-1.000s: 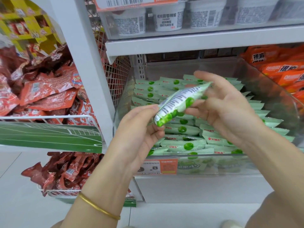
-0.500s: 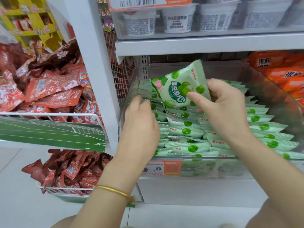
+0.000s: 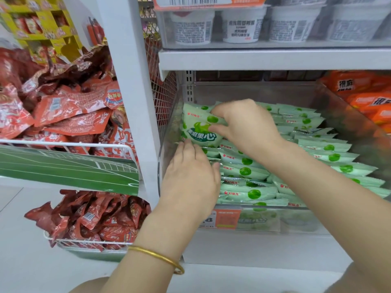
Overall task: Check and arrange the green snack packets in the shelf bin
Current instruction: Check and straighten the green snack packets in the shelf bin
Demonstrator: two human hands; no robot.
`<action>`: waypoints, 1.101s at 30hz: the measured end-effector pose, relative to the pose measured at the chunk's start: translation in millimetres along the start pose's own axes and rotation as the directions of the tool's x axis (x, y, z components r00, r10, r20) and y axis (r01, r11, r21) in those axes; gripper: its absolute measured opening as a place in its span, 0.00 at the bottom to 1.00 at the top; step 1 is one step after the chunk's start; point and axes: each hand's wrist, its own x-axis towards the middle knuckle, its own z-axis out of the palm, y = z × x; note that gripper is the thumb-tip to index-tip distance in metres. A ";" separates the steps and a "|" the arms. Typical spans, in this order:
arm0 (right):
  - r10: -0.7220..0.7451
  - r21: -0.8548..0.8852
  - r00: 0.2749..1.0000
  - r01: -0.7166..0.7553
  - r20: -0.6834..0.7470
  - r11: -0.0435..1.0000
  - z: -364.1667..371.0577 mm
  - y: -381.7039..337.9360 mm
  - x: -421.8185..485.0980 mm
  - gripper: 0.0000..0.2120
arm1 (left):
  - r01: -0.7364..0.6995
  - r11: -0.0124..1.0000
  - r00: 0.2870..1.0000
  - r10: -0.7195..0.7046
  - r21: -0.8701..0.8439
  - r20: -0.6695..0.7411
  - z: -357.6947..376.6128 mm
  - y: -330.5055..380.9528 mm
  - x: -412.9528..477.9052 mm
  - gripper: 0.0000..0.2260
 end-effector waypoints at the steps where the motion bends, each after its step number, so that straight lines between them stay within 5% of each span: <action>1: -0.030 -0.052 0.999 0.032 0.040 0.998 2.6 -2.2 3.4 0.12 | 0.004 1.000 1.000 -0.004 -0.005 -0.006 -0.1 -0.3 -1.0 0.27; 6: -0.117 -0.033 0.950 0.132 0.290 0.991 23.3 -5.4 11.7 0.12 | 0.006 0.999 1.000 -0.006 -0.033 0.012 -3.0 0.3 -4.1 0.26; 10: -0.032 0.144 0.969 -0.003 0.243 0.990 19.4 6.3 15.0 0.15 | 0.006 0.997 1.000 -0.007 -0.079 -0.005 -4.1 -1.0 -3.9 0.25; 19: -0.124 0.022 0.933 0.124 0.337 0.992 31.0 4.0 15.1 0.09 | -0.012 0.996 0.996 0.004 -0.086 -0.088 -1.8 -3.7 10.1 0.24; 25: -0.019 0.184 0.967 -0.029 0.254 0.983 15.2 15.8 9.3 0.06 | 0.011 1.000 1.000 -0.010 -0.010 0.014 -1.3 -3.2 22.8 0.24; 33: 0.014 0.184 0.969 -0.061 0.248 0.981 10.8 21.7 7.1 0.04 | 0.042 0.996 0.995 -0.048 0.075 0.089 -2.7 2.3 27.9 0.26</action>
